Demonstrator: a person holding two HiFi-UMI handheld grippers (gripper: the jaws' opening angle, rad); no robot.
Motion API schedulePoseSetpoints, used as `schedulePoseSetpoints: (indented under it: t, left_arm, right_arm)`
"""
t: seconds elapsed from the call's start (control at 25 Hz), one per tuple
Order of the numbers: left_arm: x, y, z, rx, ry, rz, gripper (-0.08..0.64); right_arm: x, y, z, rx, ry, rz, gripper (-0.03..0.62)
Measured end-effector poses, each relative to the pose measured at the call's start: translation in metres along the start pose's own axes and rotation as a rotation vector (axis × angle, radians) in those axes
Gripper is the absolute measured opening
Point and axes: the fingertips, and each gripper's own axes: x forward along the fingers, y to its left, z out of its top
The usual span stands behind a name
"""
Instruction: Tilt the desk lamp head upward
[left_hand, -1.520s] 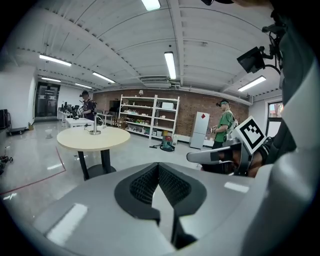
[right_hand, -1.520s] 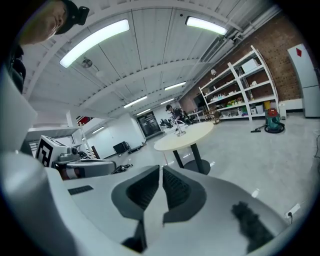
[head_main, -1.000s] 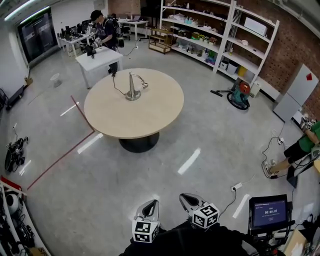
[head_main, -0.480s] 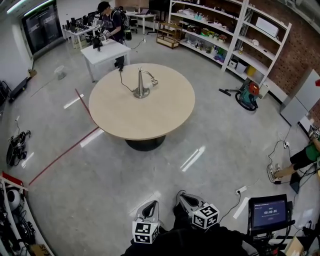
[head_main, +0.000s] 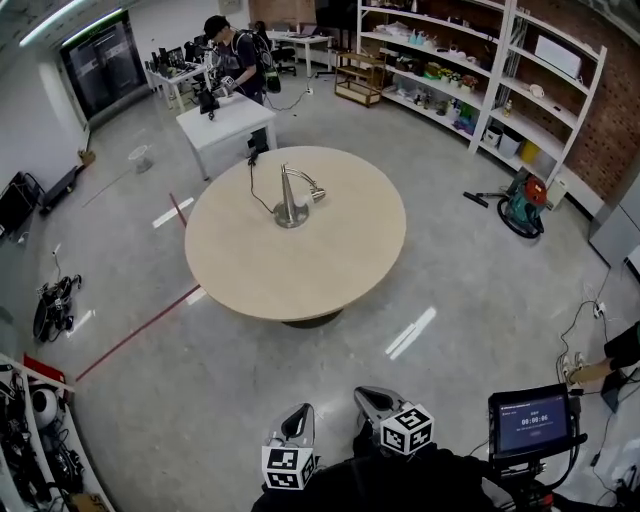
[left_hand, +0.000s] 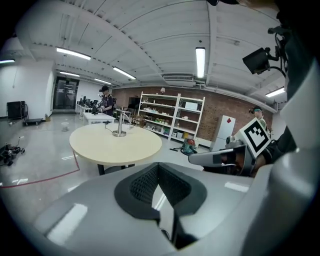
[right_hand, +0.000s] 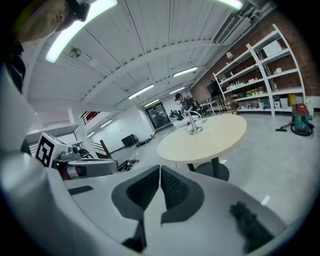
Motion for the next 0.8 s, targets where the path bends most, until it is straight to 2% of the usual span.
schedulePoseSetpoints:
  t: [0.2,0.4,0.64,0.8]
  left_arm:
    - [0.077,-0.009,0.044,0.026,-0.001,0.029,0.008]
    - [0.088,-0.015,0.057,0.035,-0.006,0.046,0.008]
    - [0.144,-0.008,0.071,0.033,-0.008,0.061,0.008]
    - [0.148,0.000,0.075,0.025,-0.003,0.062,0.008]
  right_arm:
    - [0.017,-0.079,0.049,0.015,-0.021,0.017,0.009]
    - [0.014,-0.099,0.064,0.024,-0.037,0.013,0.009]
    - [0.039,-0.152,0.085,0.020,-0.043,0.024,0.009]
    - [0.046,-0.155,0.087,0.030,-0.038,0.020,0.009]
